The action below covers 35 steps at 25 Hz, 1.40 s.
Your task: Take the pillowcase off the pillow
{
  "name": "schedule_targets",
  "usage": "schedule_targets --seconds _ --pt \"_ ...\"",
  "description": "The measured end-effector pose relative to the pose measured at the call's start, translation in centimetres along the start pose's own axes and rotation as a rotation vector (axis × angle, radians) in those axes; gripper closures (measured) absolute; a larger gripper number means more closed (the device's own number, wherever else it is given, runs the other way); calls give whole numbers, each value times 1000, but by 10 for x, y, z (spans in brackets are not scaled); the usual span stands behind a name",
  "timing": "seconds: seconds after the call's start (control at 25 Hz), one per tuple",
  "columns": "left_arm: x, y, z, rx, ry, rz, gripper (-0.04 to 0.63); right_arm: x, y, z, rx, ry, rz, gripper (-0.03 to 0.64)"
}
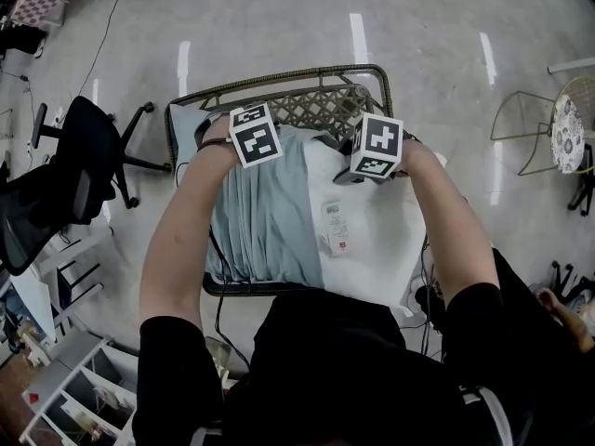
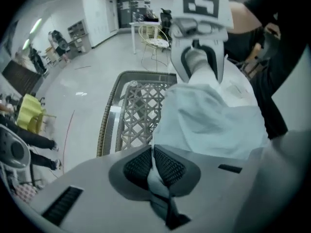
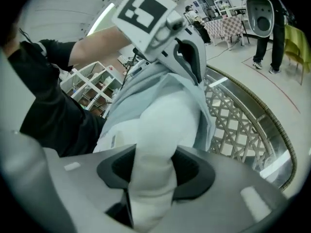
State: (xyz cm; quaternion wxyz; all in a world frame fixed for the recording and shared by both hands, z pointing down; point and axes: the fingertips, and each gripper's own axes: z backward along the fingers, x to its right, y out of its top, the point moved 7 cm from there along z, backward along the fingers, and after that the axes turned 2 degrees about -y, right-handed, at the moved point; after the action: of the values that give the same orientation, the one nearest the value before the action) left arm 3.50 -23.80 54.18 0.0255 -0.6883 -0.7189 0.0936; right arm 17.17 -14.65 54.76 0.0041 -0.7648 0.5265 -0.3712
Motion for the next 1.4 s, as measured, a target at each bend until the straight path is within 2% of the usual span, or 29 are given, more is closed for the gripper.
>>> schedule_targets --seconds 0.12,0.24,0.36,0.44,0.52,0.56,0.68,0.72,0.76,0.8,0.88,0.92,1.24,1.4 --pt "7 -4 7 -106 60 -111 584 -18 6 21 7 17 23 441" --pt "12 -14 24 -178 108 -184 586 -30 10 39 18 18 23 466" --pt "18 -28 42 -204 142 -225 588 -37 9 53 59 26 -2 487" --pt "21 -41 52 -198 162 -223 588 -40 8 59 89 26 -19 497" --pt "24 -51 62 -169 172 -181 588 -40 9 62 101 -9 -16 500" --pt "26 -53 66 -144 180 -147 588 -38 9 63 90 -54 -4 496" --pt "28 -50 75 -42 262 -51 584 -26 7 61 21 -303 44 425" --pt "30 -49 78 -15 302 -38 584 -22 8 62 9 -405 56 439" --pt "36 -48 80 11 336 -32 584 -21 9 63 11 -492 58 503" --pt "43 -47 82 40 356 -28 584 -23 9 64 20 -546 50 499" --pt "64 -45 85 100 364 -17 584 -38 7 62 32 -560 18 432" --pt "76 -44 86 127 360 -13 584 -50 6 58 36 -551 5 420" --pt "205 -45 77 320 267 6 575 -164 -19 -4 85 -573 -58 396" --pt "274 -53 63 361 220 22 503 -219 -39 -44 107 -560 -97 374"
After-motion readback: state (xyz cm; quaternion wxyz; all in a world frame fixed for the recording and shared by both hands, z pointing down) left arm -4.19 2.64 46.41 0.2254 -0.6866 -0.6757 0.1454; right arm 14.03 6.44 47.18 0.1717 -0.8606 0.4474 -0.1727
